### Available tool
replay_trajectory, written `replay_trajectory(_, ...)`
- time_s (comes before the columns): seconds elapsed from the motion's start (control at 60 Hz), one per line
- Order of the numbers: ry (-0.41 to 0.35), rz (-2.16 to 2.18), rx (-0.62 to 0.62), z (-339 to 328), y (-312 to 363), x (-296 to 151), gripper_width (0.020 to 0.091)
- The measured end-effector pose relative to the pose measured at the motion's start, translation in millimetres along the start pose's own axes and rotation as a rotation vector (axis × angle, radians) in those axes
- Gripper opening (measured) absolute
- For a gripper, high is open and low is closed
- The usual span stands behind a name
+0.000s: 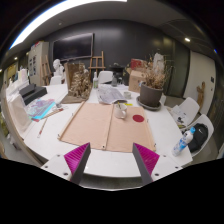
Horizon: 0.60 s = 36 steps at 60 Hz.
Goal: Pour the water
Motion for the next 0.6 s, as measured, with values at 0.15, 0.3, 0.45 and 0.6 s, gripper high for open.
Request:
replay_trajectory(0.15,-0.005,0.036,0.063,7.3,-49.3,8.5,0.0857)
replay_trajectory(0.3,-0.009,0.051,0.118,15.5,-117.2,28.1,0.0859)
replay_trajectory(0.45,-0.013,0.061,0.175,28.6,-195.0,59.9,0.0857)
replay_trajectory(0.6,-0.016,0.092,0.213,52.8,-271.0,90.9,0.086)
Point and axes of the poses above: the point between the fingertips, and its own axes, seen from behind it with the camera up: y to the left, x down, z forward, the way the camera looks, the point moved 5 cm from there along -z, backward, against the way the camera looks, and after that the axes turned 8 degrees about x, right-handed, at the moved point
